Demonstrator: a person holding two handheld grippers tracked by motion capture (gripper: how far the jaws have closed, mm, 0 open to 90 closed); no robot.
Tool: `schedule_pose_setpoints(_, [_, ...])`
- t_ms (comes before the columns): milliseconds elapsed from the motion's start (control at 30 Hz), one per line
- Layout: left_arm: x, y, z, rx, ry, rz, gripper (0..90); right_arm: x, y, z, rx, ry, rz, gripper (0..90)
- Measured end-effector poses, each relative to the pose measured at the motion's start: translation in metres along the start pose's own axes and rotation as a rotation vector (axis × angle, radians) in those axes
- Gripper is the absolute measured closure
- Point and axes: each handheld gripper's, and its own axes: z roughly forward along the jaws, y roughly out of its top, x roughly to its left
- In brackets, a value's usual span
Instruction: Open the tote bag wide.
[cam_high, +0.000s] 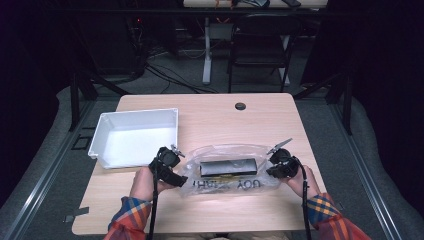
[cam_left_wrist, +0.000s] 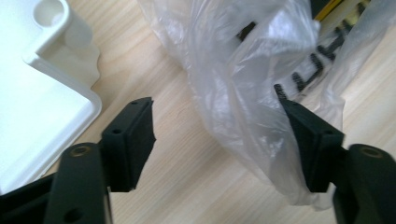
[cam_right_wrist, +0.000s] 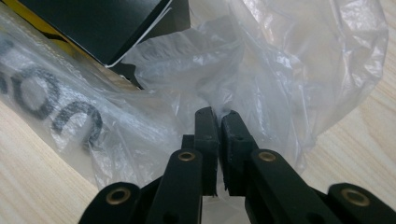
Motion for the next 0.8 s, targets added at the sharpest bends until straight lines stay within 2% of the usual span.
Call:
schedule_pose_setpoints(67, [0.0,0.001,-0.006,-0.024,-0.011,0.001,26.7,0.0,0.0,0.0,-0.005,-0.003,-0.004,85.4])
schedule_pose_setpoints(200, [-0.001,0.003,-0.018,-0.069,-0.026,0.0,26.1,-0.001,0.001,0.0,-0.01,-0.005,-0.006,81.6])
schedule_pose_setpoints(267, [-0.002,0.004,-0.02,-0.101,-0.014,-0.007,26.5,-0.001,0.001,-0.002,-0.014,0.004,-0.002,74.4])
schedule_pose_setpoints(333, [-0.001,0.004,-0.019,-0.11,-0.004,-0.016,28.0,-0.002,0.002,-0.006,-0.018,0.02,0.0,66.5])
schedule_pose_setpoints(367, [-0.001,0.004,-0.017,-0.129,0.012,-0.024,29.5,-0.002,0.002,-0.009,-0.037,0.05,0.003,61.8])
schedule_pose_setpoints(400, [-0.001,0.005,-0.017,-0.138,0.028,-0.037,32.4,-0.002,0.003,-0.014,-0.045,0.058,-0.006,56.2])
schedule_pose_setpoints(467, [0.0,0.005,-0.016,-0.173,0.037,-0.051,38.1,-0.001,0.004,-0.027,-0.105,0.079,-0.004,50.3])
schedule_pose_setpoints(533, [0.0,0.007,-0.014,-0.188,0.033,-0.056,44.3,0.0,0.006,-0.036,-0.15,0.072,-0.009,45.6])
schedule_pose_setpoints(567, [0.0,0.007,-0.012,-0.191,0.034,-0.055,45.7,0.002,0.007,-0.038,-0.177,0.063,-0.011,45.8])
schedule_pose_setpoints(667, [0.0,0.009,0.0,-0.188,0.029,-0.069,53.8,0.004,0.009,-0.032,-0.188,0.027,-0.009,52.9])
schedule_pose_setpoints(733, [-0.001,0.01,0.008,-0.173,0.031,-0.073,60.3,0.002,0.01,-0.023,-0.189,-0.004,0.003,64.6])
schedule_pose_setpoints(800, [-0.002,0.011,0.019,-0.153,0.044,-0.066,68.6,-0.002,0.011,-0.013,-0.166,0.003,0.023,73.7])
